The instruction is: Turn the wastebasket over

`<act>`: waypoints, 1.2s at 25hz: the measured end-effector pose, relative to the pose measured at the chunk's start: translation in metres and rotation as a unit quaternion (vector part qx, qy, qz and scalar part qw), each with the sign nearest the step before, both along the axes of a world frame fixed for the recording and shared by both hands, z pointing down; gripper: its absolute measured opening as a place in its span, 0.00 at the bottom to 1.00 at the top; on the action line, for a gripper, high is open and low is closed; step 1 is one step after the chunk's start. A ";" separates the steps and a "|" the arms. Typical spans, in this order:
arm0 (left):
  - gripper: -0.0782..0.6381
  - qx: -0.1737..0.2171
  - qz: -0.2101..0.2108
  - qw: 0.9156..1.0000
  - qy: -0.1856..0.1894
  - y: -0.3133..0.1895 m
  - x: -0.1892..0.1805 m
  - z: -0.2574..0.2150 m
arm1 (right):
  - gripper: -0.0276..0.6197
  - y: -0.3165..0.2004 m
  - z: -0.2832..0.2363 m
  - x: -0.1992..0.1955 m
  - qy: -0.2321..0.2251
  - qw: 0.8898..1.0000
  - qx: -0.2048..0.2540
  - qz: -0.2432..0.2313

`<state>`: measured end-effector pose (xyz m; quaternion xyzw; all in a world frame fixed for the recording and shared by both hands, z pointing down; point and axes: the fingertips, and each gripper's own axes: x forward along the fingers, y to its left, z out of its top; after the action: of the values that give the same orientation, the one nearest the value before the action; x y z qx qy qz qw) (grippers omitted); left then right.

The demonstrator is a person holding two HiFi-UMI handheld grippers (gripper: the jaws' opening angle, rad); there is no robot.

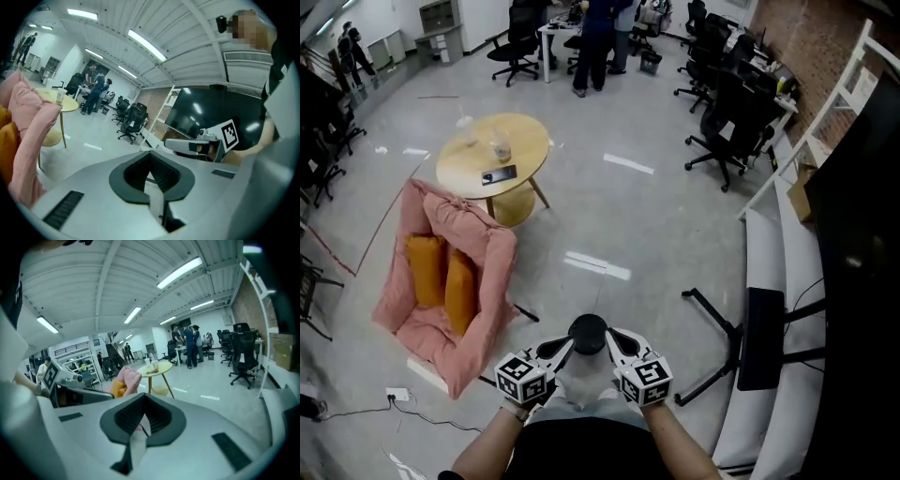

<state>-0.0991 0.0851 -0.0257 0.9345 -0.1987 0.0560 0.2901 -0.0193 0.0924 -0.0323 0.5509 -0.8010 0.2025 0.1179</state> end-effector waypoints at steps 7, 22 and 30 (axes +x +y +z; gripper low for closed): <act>0.13 0.061 0.051 0.996 0.027 -0.004 0.009 -0.084 | 0.06 -0.003 -0.102 -0.004 -0.052 0.995 0.079 0.005; 0.13 0.103 0.030 0.993 0.055 -0.036 0.020 -0.126 | 0.06 -0.022 -0.115 0.005 -0.055 0.993 0.101 0.006; 0.13 0.093 0.049 0.992 0.067 -0.032 0.015 -0.126 | 0.06 -0.025 -0.113 -0.001 -0.046 0.994 0.098 -0.004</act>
<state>-0.0839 0.0531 -0.1521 0.9675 -0.1374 -0.0116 0.2119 -0.0202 0.0677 -0.1458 0.5464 -0.8238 0.1482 0.0271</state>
